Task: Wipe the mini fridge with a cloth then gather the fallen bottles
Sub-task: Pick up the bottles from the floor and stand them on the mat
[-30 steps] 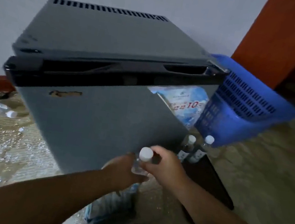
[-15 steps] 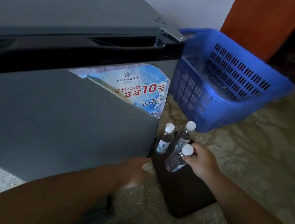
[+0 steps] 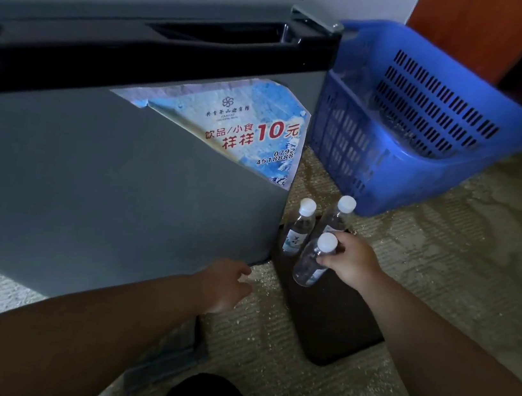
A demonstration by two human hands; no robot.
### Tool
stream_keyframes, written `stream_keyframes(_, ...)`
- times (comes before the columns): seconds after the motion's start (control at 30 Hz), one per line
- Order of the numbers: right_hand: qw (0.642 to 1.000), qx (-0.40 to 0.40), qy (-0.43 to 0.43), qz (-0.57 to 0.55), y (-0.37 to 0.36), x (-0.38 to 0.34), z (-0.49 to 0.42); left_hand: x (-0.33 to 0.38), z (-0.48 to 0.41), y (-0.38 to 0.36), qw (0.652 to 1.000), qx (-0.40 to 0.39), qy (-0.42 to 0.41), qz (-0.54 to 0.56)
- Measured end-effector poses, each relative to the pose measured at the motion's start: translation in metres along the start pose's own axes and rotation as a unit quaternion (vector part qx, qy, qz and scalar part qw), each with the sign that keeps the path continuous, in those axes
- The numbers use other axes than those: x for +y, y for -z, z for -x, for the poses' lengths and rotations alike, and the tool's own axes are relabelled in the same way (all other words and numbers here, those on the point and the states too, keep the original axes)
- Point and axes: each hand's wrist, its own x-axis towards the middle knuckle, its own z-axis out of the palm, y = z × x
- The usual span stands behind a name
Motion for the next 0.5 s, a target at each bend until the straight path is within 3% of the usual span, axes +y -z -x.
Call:
stream_keyframes(0.17, 0.996, 0.006, -0.027, -0.079, -0.004, 0.007, 0.011, -0.020, 0.015, 0.006, 1.000, 0.003, -0.008, -0.003)
stream_keyframes(0.23, 0.987, 0.038, -0.084, -0.132, -0.017, 0.009, 0.023, -0.044, 0.032, 0.011, 0.999, -0.011, -0.018, -0.043)
stream_keyframes(0.33, 0.965, 0.089, -0.227, -0.100, -0.051, 0.013, 0.051, -0.090, 0.056, 0.018, 0.994, -0.054, 0.000, -0.096)
stream_keyframes(0.4, 0.962, 0.019, -0.267, -0.051, -0.090, 0.005, 0.069, -0.130, 0.075, 0.032, 0.991, -0.071, 0.045, -0.103)
stream_keyframes(0.5, 0.974, -0.139, -0.171, 0.053, -0.151, -0.039, 0.086, -0.190, 0.103, 0.063, 0.987, -0.066, 0.107, -0.095)
